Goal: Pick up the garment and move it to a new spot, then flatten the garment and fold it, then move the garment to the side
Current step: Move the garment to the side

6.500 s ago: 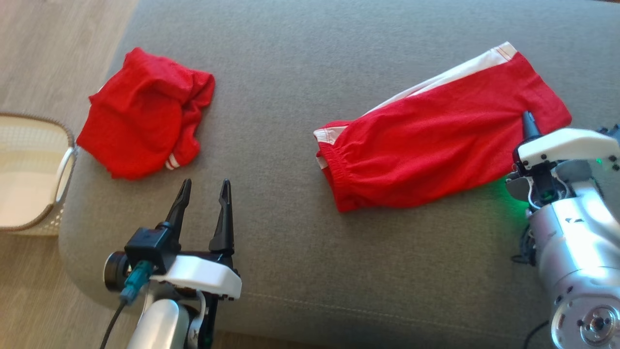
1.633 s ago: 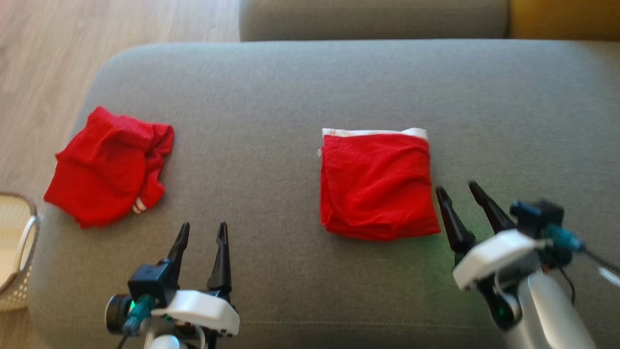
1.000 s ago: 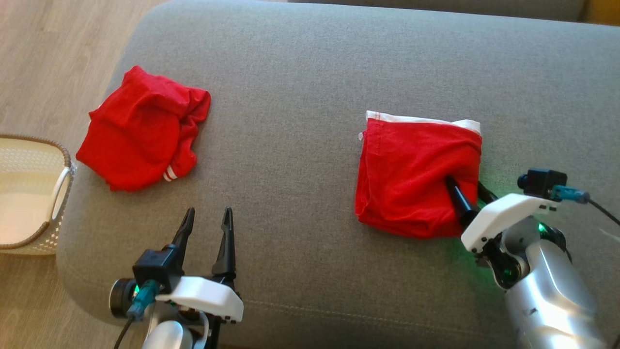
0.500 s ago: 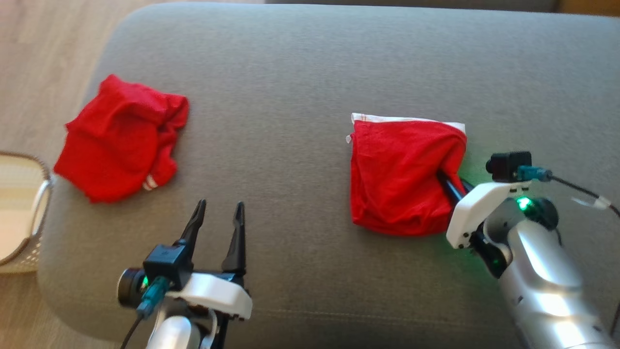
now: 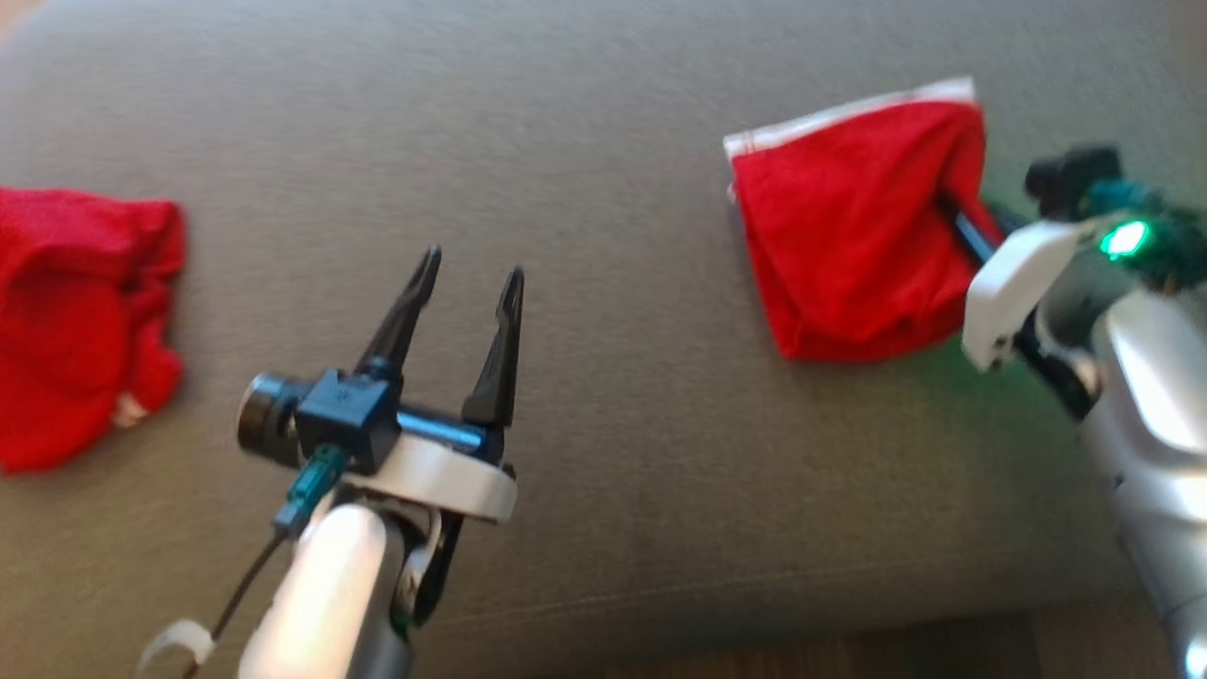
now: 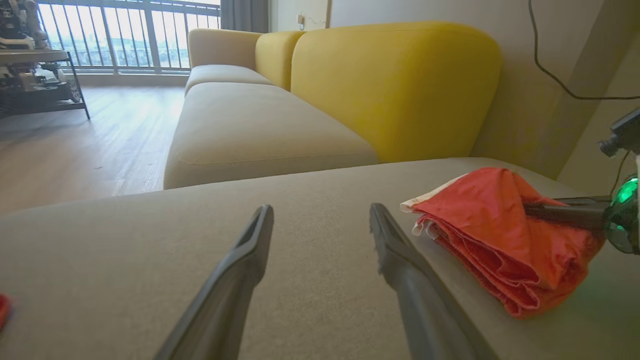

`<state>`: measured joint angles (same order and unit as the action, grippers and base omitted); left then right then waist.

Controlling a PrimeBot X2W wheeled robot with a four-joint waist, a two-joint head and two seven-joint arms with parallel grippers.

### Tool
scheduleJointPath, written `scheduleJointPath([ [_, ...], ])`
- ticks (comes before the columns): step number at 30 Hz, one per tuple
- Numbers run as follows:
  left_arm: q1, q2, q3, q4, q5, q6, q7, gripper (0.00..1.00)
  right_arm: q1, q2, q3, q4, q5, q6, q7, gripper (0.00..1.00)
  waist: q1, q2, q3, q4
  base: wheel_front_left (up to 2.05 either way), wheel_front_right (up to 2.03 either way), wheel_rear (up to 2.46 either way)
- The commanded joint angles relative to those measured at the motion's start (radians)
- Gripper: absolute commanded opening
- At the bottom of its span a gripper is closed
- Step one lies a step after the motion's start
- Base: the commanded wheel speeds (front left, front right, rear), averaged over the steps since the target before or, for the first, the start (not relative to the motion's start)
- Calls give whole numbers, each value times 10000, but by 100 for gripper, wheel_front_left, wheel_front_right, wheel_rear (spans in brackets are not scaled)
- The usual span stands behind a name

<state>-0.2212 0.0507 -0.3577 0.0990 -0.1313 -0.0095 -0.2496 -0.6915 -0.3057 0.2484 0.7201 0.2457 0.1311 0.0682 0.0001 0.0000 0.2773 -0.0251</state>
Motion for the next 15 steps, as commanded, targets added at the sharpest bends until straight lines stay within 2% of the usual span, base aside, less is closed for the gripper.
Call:
scheduleJointPath([
  [1,-448,103,315,-400,117,-64,-122,100,-364,-200,152,-441,-14,-4,4,0,-1,0,718,-751,0,0,0],
  [8,-1012,425,541,-592,376,-311,-122,100,-1057,-726,-125,-1065,-90,-4,20,0,-1,0,1549,-1770,0,0,0],
  [15,-1183,600,625,-762,484,-390,-122,100,-1357,-1180,-1258,-1359,-721,-4,81,0,-1,0,2107,-2160,0,0,0],
])
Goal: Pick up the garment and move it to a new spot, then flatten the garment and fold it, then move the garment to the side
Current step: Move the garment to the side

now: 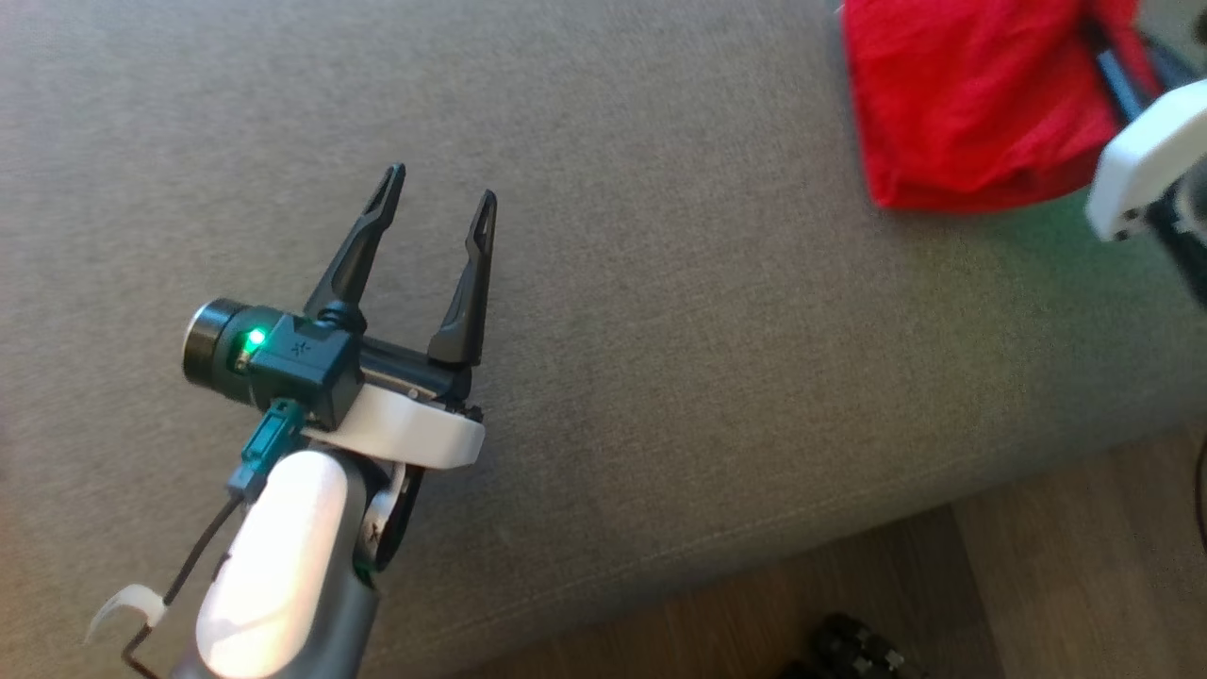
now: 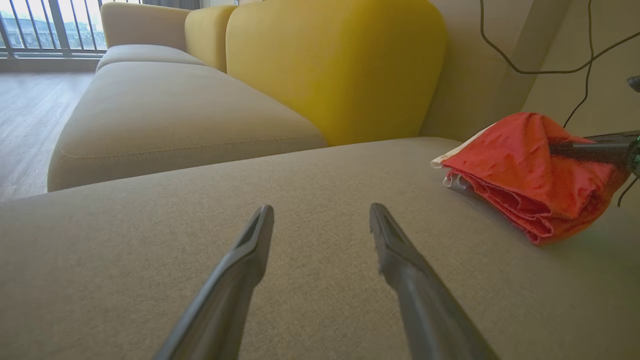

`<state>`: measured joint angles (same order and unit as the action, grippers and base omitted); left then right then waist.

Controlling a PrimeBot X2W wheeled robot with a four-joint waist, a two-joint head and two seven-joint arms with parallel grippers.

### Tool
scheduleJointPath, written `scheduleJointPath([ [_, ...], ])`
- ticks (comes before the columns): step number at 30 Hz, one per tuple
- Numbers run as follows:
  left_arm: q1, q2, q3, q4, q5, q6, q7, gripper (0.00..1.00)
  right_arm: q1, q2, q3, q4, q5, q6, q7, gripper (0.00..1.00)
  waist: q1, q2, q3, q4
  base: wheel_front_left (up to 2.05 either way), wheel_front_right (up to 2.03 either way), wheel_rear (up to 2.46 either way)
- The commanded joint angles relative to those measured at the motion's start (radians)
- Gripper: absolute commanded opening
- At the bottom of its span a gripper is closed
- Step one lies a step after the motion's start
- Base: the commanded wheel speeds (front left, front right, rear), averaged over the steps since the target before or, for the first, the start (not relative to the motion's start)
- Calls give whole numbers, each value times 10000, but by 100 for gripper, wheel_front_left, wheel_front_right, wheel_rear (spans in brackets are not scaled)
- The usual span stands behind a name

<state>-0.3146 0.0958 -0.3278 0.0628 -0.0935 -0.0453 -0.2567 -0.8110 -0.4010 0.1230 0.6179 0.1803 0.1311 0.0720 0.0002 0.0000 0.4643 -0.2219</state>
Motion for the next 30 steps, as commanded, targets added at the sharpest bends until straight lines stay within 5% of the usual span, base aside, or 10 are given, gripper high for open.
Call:
scheduleJointPath([
  [1,-269,166,329,-428,112,-44,-51,100,-165,-280,-219,-394,-242,-4,52,0,-2,0,310,-200,0,0,0],
  [17,-258,305,578,-603,-33,-28,-51,100,168,47,-2864,-1510,-2182,-4,243,0,-2,0,855,18,0,0,0],
  [19,-257,307,605,-600,-55,-28,-51,100,246,222,-2924,-1687,-2295,-4,305,84,-2,0,878,46,0,0,0],
  [20,-261,306,615,-593,-65,-29,-51,100,273,288,-2974,-1763,-2334,-4,330,100,-2,0,887,63,0,0,0],
  [30,-206,124,693,-412,-228,1,-51,100,299,707,-3113,-2542,-2579,-4,382,100,-2,0,486,368,0,0,0],
])
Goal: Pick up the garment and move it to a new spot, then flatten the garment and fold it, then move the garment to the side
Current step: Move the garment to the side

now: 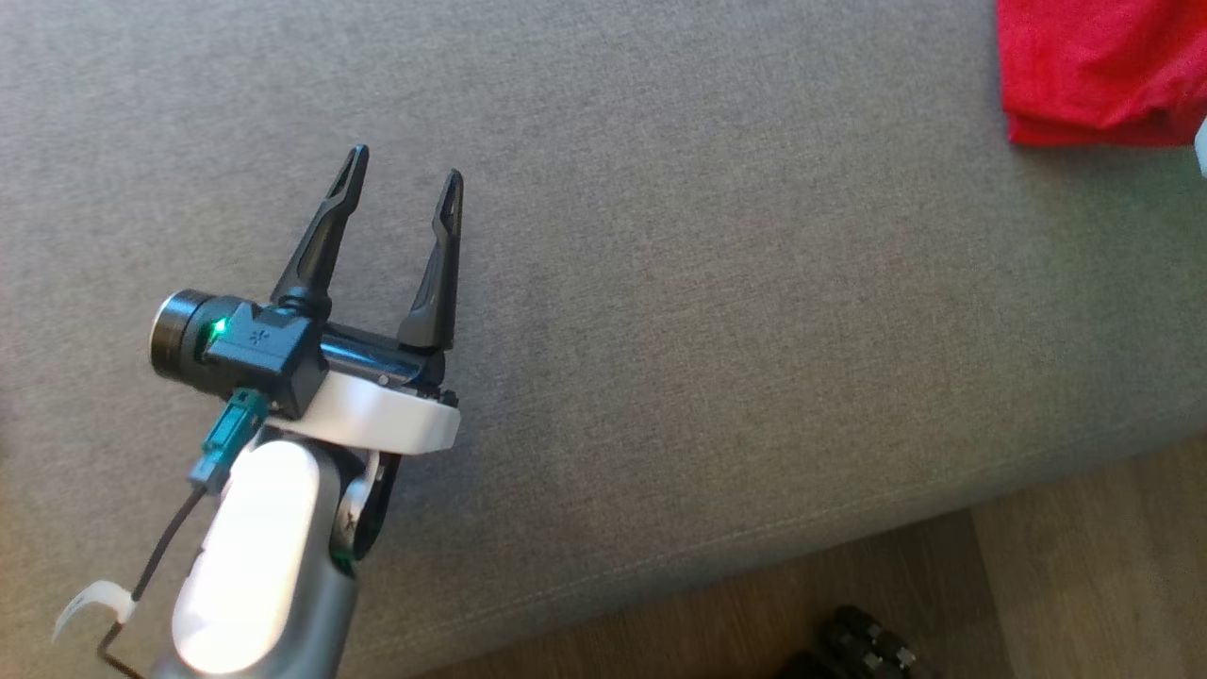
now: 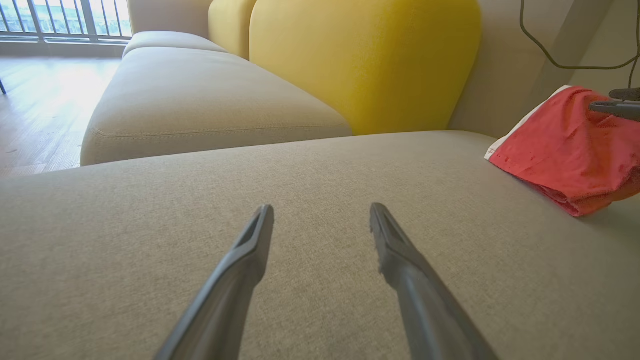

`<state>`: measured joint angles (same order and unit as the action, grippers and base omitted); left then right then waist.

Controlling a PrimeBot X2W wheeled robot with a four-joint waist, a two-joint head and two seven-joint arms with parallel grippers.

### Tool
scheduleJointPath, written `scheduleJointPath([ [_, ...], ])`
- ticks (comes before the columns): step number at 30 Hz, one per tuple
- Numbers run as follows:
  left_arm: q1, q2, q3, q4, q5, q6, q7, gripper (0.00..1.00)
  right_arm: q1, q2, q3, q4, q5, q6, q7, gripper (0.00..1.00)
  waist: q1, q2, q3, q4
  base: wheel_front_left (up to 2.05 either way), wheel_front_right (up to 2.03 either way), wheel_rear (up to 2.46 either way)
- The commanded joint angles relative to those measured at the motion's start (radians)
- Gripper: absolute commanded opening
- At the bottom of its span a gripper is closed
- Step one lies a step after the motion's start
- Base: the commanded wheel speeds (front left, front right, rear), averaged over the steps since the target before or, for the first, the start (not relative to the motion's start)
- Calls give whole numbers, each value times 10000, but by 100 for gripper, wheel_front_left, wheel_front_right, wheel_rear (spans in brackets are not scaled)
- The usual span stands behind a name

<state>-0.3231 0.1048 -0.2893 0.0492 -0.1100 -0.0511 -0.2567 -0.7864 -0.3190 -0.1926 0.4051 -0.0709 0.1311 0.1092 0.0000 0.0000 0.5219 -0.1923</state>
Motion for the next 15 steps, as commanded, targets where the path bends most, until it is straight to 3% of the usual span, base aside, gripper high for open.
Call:
scheduleJointPath([
  [1,-96,6,311,-259,-81,64,-51,100,33,-115,62,-499,-107,-4,3,100,0,0,-153,115,0,0,0],
  [9,105,-213,400,-188,-213,128,-51,100,-16,289,355,-1117,-95,-4,-28,100,0,0,-637,473,0,0,0],
  [15,400,-333,679,-71,-315,286,-51,100,147,1279,1163,-1611,606,-4,-538,100,0,0,-1386,756,0,0,0],
])
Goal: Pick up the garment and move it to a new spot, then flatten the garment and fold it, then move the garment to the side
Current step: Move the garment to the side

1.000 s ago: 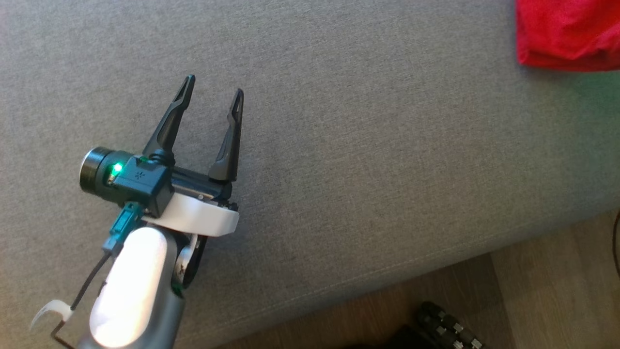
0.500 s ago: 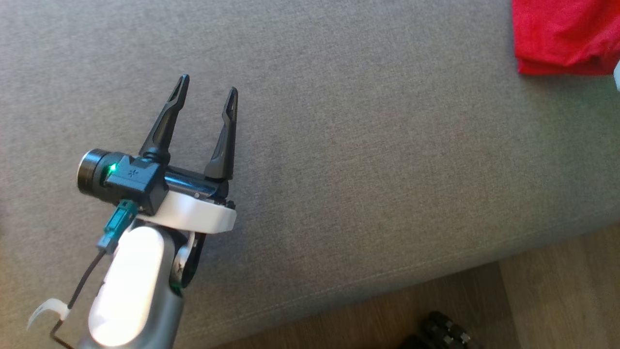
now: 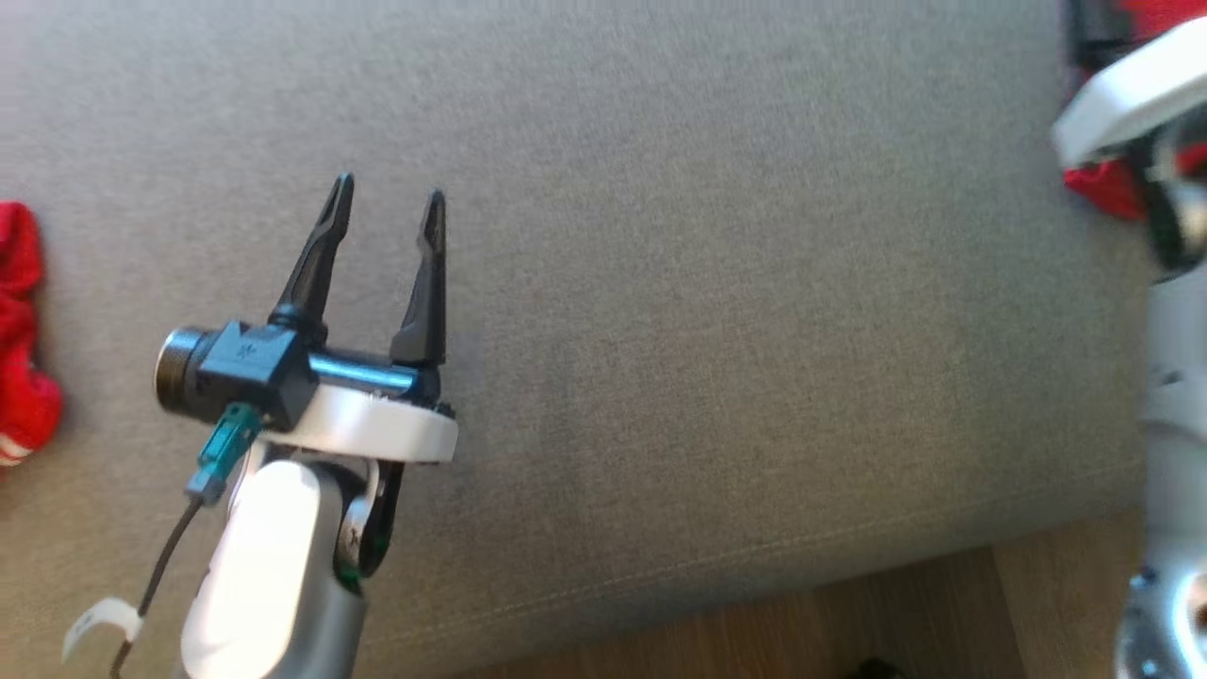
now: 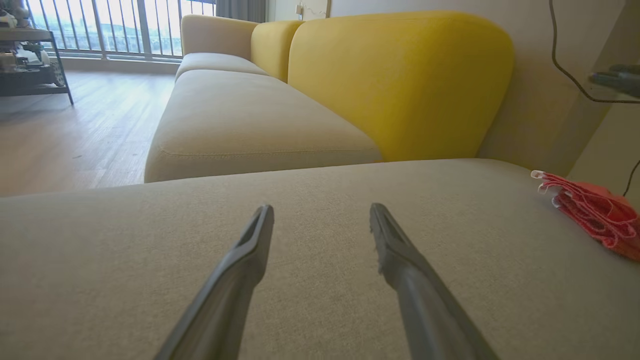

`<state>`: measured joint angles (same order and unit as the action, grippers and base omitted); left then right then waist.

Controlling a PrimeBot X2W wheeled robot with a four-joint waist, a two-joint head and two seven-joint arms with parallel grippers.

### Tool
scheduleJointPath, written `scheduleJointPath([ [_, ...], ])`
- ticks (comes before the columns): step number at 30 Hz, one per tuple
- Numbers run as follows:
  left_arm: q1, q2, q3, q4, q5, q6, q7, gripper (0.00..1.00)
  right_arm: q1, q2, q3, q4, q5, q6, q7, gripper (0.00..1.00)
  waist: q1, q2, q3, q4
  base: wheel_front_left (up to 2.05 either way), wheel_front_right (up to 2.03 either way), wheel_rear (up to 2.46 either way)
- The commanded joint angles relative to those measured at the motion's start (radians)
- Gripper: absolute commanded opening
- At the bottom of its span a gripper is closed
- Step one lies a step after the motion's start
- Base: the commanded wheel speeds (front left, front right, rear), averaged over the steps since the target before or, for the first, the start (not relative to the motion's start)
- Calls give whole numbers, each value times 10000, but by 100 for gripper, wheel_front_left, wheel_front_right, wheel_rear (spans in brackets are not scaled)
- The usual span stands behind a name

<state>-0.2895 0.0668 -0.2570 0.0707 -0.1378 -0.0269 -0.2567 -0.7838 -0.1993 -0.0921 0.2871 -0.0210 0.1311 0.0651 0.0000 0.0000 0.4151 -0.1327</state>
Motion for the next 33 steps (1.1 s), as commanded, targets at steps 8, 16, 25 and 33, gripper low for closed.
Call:
scheduleJointPath([
  [8,737,-76,660,16,-141,296,-51,100,1152,989,1509,-516,902,-4,-1121,100,0,0,-1690,866,0,0,0],
  [16,1404,-135,763,332,-187,604,-51,100,2613,1354,2071,-302,941,-4,-1913,100,0,0,-2616,1628,0,0,0],
  [25,2368,-161,766,644,-209,911,-51,100,4619,1486,1729,-120,907,-4,-2754,100,0,0,-3428,2295,0,0,0],
  [33,2581,-164,595,751,-270,1044,-51,100,5586,1489,1379,-217,820,-4,-3108,100,0,0,-3639,2362,0,0,0],
])
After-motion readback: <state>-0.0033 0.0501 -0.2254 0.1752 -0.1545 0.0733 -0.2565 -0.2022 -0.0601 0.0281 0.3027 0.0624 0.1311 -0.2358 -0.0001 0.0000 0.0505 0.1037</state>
